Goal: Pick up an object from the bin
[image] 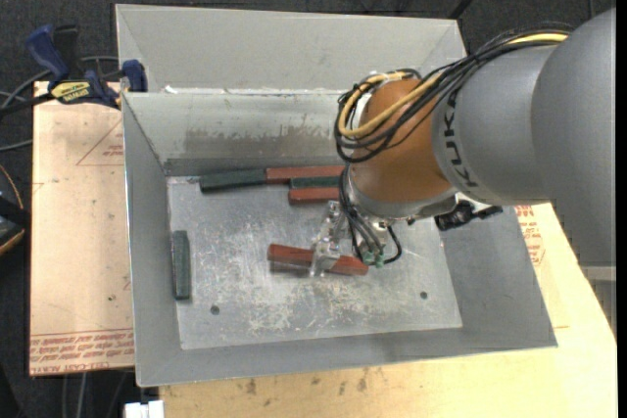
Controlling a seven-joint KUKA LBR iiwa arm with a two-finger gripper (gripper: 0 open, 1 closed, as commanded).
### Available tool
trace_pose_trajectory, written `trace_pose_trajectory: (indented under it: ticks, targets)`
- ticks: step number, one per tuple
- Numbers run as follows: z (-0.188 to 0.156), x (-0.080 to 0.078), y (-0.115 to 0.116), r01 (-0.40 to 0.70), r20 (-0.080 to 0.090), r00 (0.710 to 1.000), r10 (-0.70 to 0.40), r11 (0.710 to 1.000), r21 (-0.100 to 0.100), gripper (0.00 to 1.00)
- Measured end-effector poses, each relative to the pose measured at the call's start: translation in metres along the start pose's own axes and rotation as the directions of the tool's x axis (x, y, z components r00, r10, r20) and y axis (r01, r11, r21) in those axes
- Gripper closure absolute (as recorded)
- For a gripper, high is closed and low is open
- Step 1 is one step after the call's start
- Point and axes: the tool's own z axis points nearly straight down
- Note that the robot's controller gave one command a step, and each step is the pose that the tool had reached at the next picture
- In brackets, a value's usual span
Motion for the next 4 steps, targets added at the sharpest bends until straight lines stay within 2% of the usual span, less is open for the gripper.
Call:
trace_pose_trajectory:
  ticks: [2, 3, 4]
  targets:
    - [-0.023, -0.001, 0.000, 0.000, 0.005, 1.000, 0.000, 1.000, -0.001, 1.00]
    - [-0.032, 0.000, 0.000, 0.000, -0.002, 1.000, 0.000, 1.000, 0.001, 1.00]
    - [-0.047, 0.000, 0.000, 0.001, 0.000, 1.000, -0.001, 1.000, 0.000, 1.00]
